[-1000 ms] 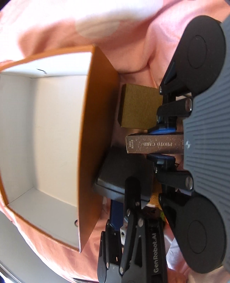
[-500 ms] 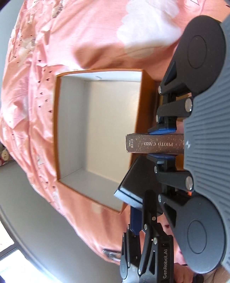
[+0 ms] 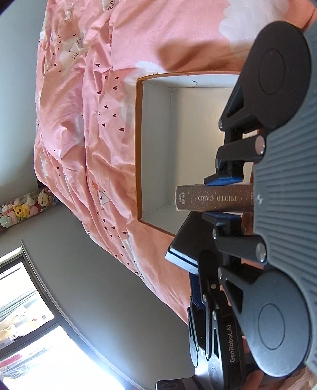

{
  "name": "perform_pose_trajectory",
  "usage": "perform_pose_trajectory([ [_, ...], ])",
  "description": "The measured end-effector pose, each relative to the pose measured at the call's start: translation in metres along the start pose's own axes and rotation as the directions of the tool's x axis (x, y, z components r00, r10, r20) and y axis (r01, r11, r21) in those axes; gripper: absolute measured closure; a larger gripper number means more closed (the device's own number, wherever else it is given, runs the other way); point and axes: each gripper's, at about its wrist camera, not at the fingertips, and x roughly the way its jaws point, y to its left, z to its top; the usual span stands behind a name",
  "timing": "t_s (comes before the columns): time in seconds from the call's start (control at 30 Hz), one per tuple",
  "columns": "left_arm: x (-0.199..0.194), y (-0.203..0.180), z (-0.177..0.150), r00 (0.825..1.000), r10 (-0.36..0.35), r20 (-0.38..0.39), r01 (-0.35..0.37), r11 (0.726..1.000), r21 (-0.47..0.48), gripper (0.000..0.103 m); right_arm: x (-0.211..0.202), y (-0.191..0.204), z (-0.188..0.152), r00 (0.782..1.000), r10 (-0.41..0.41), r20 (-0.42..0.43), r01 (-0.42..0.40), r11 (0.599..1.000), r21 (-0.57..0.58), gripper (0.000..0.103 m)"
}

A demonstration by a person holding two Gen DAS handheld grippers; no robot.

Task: Organize objects
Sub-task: 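Carry the PHOTO CARD box and black case into the orange box with both grippers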

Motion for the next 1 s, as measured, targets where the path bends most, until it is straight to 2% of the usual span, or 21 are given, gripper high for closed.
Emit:
perform_pose_trajectory([
  [0.2,0.026,0.017,0.004,0.995,0.077,-0.058,-0.077,0.997,0.009,0.064,0.027,-0.008,0.008,1.000,0.018,-0.006,-0.018,0.996,0.083,0.079],
  [0.47,0.067,0.032,-0.007,0.969,0.153,-0.194,-0.151,0.988,0.027,0.064,0.084,-0.027,0.004,1.000,-0.014,-0.025,0.018,0.982,0.189,0.079],
  [0.6,0.077,0.031,-0.015,0.955,0.211,-0.207,-0.204,0.977,0.055,0.064,0.113,-0.033,-0.006,0.999,-0.008,-0.051,0.020,0.972,0.236,0.079],
  [0.77,0.086,0.027,-0.024,0.939,0.251,-0.235,-0.237,0.968,0.089,0.064,0.137,-0.036,-0.020,0.994,0.045,-0.096,-0.014,0.954,0.300,0.079],
  [1.0,0.093,0.015,-0.033,0.914,0.340,-0.222,-0.305,0.935,0.180,0.064,0.158,-0.035,-0.030,0.988,0.068,-0.137,-0.019,0.944,0.329,0.079],
])
